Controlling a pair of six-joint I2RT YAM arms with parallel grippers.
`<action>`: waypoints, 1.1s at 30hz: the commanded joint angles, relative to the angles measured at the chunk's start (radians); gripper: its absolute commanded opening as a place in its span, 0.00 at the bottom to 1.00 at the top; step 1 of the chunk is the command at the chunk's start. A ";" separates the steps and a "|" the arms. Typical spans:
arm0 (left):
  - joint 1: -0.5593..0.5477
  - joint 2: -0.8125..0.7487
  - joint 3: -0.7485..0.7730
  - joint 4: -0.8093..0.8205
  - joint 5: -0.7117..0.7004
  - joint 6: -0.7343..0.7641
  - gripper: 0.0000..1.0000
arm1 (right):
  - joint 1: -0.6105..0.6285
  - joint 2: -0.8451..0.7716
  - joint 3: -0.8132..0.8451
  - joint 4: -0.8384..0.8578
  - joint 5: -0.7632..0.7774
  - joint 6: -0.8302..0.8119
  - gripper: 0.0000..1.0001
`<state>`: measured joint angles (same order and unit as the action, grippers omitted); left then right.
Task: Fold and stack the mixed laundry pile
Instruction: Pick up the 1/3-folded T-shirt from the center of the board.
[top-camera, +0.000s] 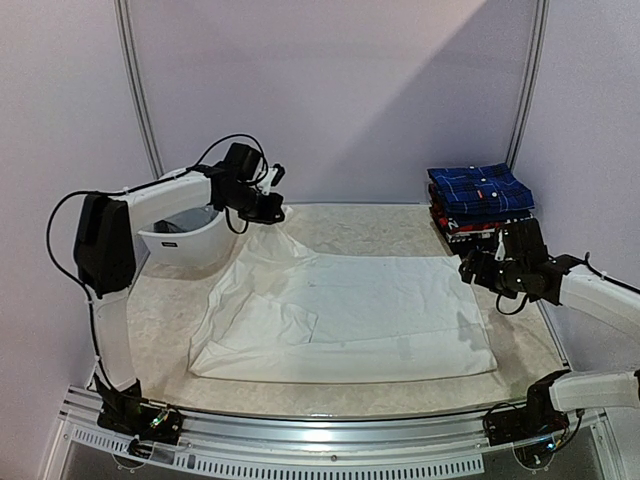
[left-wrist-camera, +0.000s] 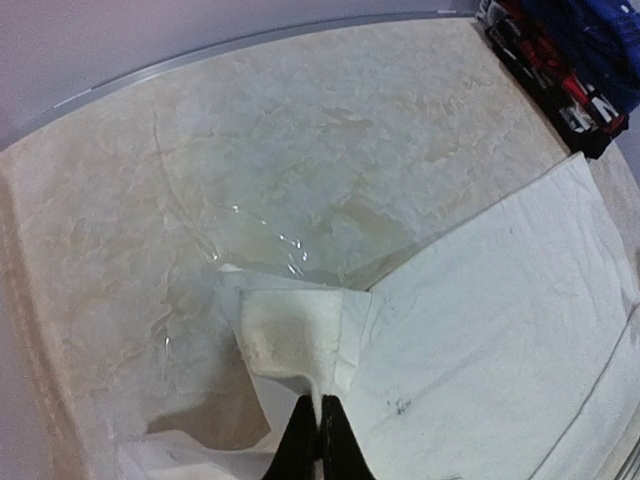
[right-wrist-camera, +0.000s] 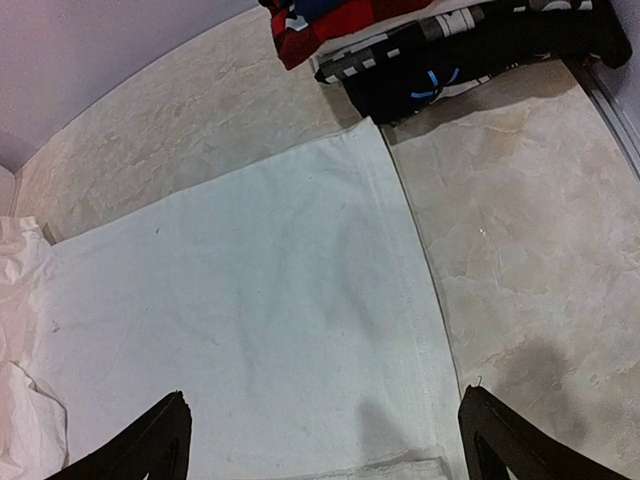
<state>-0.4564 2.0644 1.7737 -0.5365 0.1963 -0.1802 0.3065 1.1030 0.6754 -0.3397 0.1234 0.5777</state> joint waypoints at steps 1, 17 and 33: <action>-0.047 -0.131 -0.119 0.030 -0.087 0.010 0.00 | -0.001 0.023 0.015 0.021 0.016 0.002 0.94; -0.194 -0.380 -0.496 0.069 -0.191 -0.026 0.00 | -0.001 0.176 0.111 -0.012 0.074 0.016 0.86; -0.322 -0.598 -0.554 -0.143 -0.341 -0.039 0.00 | -0.002 0.621 0.436 0.010 0.058 0.119 0.81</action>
<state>-0.7464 1.5677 1.2438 -0.5648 -0.0601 -0.2165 0.3065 1.6814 1.0698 -0.3412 0.1913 0.6727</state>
